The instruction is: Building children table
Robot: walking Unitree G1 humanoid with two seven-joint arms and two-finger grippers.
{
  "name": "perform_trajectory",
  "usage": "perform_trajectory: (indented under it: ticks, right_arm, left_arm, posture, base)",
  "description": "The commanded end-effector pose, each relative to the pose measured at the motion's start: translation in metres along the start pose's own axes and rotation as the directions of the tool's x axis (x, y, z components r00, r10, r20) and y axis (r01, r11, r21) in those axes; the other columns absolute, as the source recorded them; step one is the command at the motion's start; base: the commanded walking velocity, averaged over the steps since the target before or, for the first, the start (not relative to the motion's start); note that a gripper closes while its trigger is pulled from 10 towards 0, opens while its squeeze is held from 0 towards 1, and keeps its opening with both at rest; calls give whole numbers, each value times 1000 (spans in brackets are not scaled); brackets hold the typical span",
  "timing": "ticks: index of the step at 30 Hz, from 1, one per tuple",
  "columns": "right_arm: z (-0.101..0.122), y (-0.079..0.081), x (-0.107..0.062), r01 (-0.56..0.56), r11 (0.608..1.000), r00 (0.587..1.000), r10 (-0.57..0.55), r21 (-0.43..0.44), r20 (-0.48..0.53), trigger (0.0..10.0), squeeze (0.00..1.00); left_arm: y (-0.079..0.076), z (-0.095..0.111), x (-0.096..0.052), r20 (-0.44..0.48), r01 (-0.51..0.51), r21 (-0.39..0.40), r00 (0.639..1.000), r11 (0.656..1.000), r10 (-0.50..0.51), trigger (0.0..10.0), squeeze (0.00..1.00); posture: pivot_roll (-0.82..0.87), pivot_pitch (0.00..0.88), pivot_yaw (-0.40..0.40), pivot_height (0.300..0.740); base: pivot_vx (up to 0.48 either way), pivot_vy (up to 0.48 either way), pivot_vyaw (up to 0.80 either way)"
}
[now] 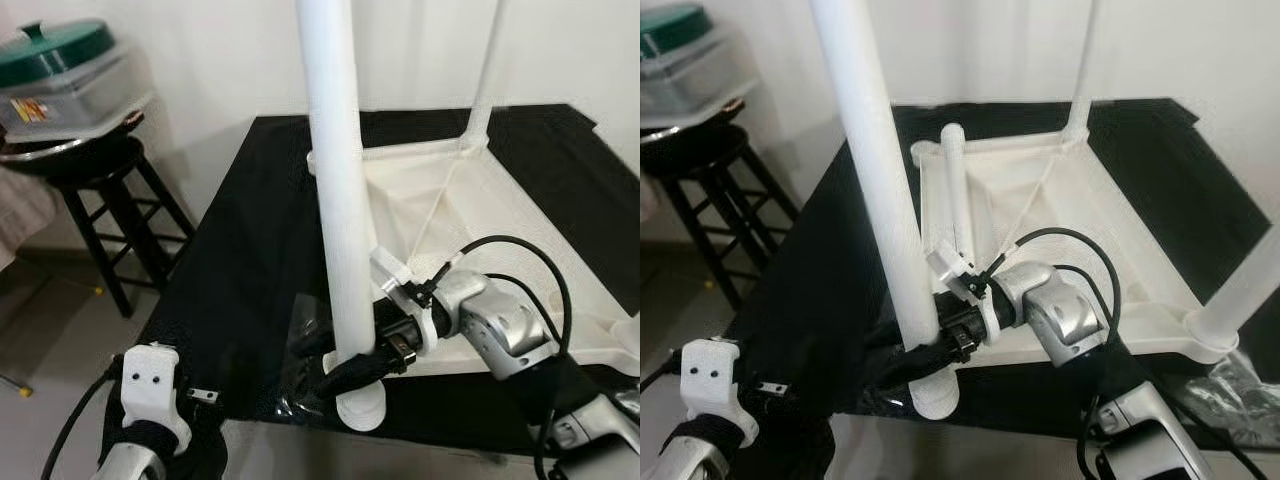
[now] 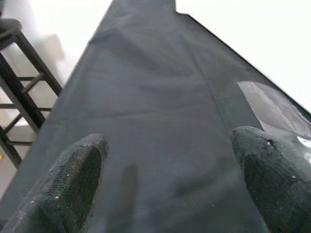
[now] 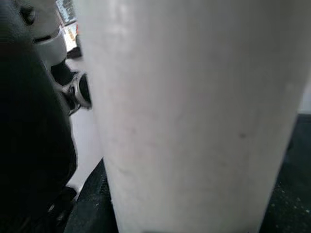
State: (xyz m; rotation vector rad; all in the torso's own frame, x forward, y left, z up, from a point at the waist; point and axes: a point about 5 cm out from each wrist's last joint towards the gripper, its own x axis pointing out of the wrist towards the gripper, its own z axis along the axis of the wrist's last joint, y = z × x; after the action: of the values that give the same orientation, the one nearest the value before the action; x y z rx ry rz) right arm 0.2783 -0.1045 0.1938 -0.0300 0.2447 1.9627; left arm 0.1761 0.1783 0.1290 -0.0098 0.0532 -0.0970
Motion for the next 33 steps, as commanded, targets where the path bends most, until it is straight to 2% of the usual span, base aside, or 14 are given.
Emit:
perform_trajectory:
  ticks: [1, 5, 10, 15, 22, 26, 29, 33]
  right_arm:
    - [8, 2, -1, -36, 999, 999, 36, -18, -4, 10000, 0]
    - [23, 1, -7, -46, 999, 999, 46, -25, 22, 10000, 0]
    - [30, -4, -4, -51, 998, 996, 53, -34, 71, 10000, 0]
    - [30, -6, -3, -49, 998, 995, 52, -30, 81, 10000, 0]
    - [24, -1, 11, -126, 992, 988, 125, 1, 95, 10000, 0]
    - [14, -8, 18, -95, 995, 994, 96, -27, 50, 10000, 0]
    - [5, -13, 20, -46, 998, 999, 45, -52, -11, 10000, 0]
    - [1, -18, 19, -7, 998, 1000, 5, -62, -31, 10000, 0]
  left_arm:
    - [-2, 2, -5, -14, 24, 1, 1000, 1000, -24, 10000, 0]
    - [-2, 4, -11, -16, 29, -11, 999, 1000, -29, 10000, 0]
    - [-5, 6, -12, -17, 40, -6, 999, 999, -40, 10000, 0]
    - [-7, 6, -12, -14, 43, -7, 999, 999, -44, 10000, 0]
    - [-11, 7, -14, -8, 48, -31, 999, 998, -48, 10000, 0]
    - [-13, 8, -15, -7, 52, -41, 999, 998, -52, 10000, 0]
    - [-15, 9, -16, -5, 52, -46, 999, 998, -53, 10000, 0]
    - [-16, 10, -18, -4, 51, -49, 999, 997, -51, 10000, 0]
  posture:
    - [123, 229, 116, 740]
    - [124, 234, 108, 740]
    - [123, 228, 101, 740]
    - [125, 227, 96, 740]
    - [118, 218, 78, 740]
    - [120, 219, 71, 740]
    - [121, 222, 65, 740]
    - [120, 231, 60, 740]
  base:
    - [0, 0, 0]
    - [0, 0, 0]
    - [0, 0, 0]
    - [0, 0, 0]
    - [0, 0, 0]
    - [0, 0, 0]
    - [0, 0, 0]
    - [0, 0, 0]
